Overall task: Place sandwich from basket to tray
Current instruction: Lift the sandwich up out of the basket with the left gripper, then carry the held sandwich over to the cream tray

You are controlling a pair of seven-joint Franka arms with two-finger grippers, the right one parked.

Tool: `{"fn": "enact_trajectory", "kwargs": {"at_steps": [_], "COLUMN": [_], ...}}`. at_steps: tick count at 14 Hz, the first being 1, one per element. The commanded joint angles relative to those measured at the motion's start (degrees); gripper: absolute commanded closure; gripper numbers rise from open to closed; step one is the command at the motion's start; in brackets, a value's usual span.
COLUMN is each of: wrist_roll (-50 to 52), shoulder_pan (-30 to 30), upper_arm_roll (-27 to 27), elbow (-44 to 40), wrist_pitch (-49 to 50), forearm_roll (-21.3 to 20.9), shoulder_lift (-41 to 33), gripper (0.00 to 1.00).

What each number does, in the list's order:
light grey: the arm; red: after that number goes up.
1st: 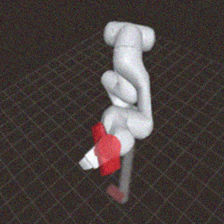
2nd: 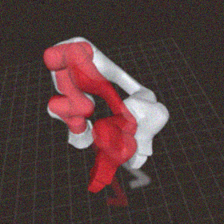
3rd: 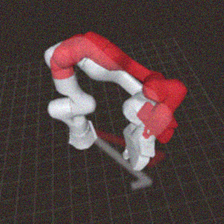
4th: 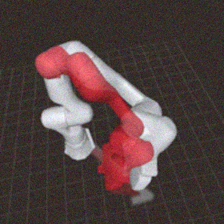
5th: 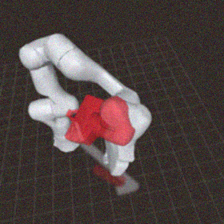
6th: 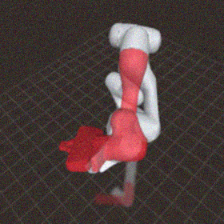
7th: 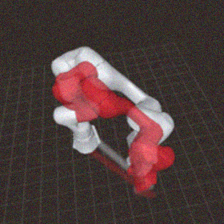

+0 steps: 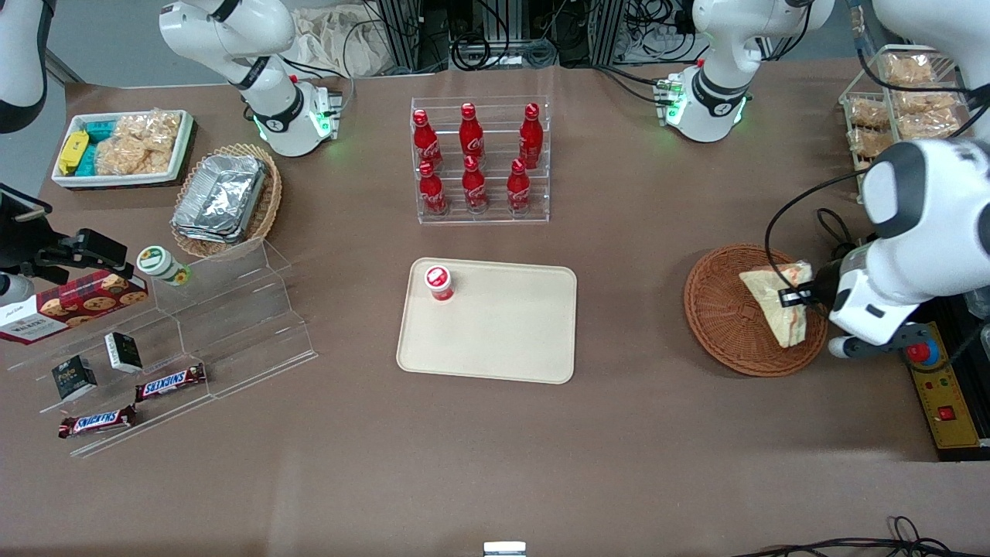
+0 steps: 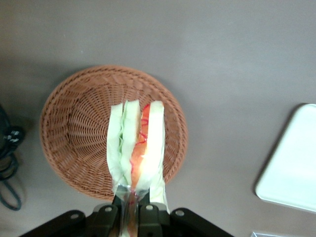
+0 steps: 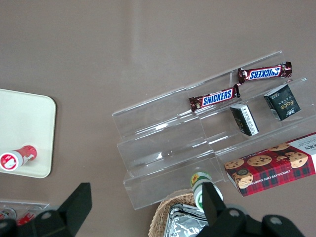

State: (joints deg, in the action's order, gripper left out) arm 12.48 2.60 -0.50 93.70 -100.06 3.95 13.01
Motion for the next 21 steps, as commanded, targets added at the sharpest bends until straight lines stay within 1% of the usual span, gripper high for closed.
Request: {"fn": "enact_trajectory", "kwargs": {"at_steps": [1, 3, 6, 10, 12, 14, 15, 17, 18, 20, 21], "wrist_roll": [-0.6, -0.6, -0.1, 0.7, 8.6, 14.0, 17.7, 22.7, 24.7, 28.1, 29.7], "shoulder_pan": [0.3, 0.3, 0.4, 0.5, 0.8, 4.8, 7.9, 11.8, 14.3, 18.6, 19.8], "upper_arm_roll": [-2.4, -5.2, -11.3, -19.2, -24.4, -26.5, -26.5, -26.5, -26.4, -26.4, -26.4], "elbow": [-13.9, -19.8, -25.8, -26.7, -28.2, -28.2, -28.3, -28.1, -28.1, -28.1, -28.0], "wrist_pitch": [11.9, 17.9, 24.4, 25.5, 25.3, 24.3, 22.8, 19.0, 17.3, 13.2, 11.4], "forearm_roll": [-0.6, -0.5, -0.7, -0.7, -0.8, -4.2, -5.0, -5.2, -7.0, -12.6, -14.6], "shoulder_lift": [2.6, 2.3, 2.0, 0.3, 1.0, 2.4, 3.7, 7.2, 9.4, 14.0, 16.1], "gripper": [1.0, 1.0, 1.0, 1.0, 1.0, 1.0, 1.0, 1.0, 1.0, 1.0, 1.0]}}
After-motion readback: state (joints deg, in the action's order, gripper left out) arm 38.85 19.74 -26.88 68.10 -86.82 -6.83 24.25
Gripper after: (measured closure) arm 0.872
